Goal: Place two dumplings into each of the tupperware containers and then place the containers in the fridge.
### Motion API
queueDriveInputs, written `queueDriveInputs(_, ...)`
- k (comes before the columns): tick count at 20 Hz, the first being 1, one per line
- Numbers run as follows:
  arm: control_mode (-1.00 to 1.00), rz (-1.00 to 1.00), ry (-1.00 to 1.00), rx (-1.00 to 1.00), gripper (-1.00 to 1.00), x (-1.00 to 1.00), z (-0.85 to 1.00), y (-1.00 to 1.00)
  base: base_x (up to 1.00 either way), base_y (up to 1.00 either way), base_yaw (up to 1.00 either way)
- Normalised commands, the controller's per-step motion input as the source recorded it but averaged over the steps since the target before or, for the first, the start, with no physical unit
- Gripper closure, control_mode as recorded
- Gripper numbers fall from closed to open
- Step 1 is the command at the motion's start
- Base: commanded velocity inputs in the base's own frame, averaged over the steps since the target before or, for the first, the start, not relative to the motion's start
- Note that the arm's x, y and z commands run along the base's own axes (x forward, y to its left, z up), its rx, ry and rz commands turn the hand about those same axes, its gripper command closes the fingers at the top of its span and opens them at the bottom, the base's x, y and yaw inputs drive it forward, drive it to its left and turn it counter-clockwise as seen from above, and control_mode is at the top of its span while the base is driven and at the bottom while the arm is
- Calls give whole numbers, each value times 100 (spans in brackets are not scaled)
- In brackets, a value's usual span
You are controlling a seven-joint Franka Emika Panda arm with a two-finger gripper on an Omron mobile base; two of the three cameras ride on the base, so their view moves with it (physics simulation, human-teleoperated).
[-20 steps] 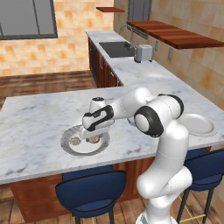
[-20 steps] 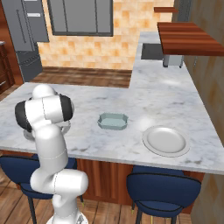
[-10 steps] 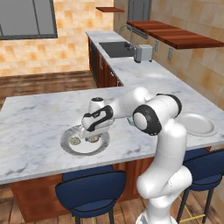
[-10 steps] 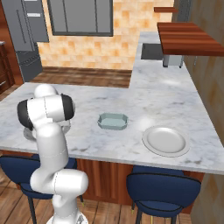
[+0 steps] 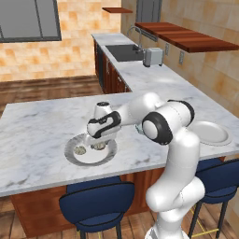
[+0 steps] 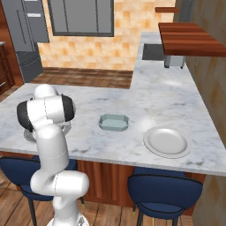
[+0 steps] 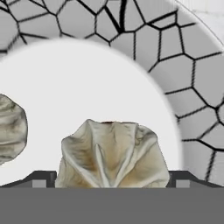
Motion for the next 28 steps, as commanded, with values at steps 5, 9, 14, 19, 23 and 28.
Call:
queueDriveInputs(5,-100,-8,-1,0,100,-6,72,-53,0,0,0)
queueDriveInputs(9,-100,-12,0,0,100,-4,44,-93,0,0,0)
queueDriveInputs(14,-100,-12,-5,0,100,-1,6,-100,0,0,0)
queueDriveInputs(19,-100,-15,-1,0,100,1,25,-98,0,0,0)
queueDriveInputs(23,-100,-12,0,0,100,9,56,-80,0,0,0)
queueDriveInputs(28,-100,0,0,1,100,46,26,-55,0,0,0)
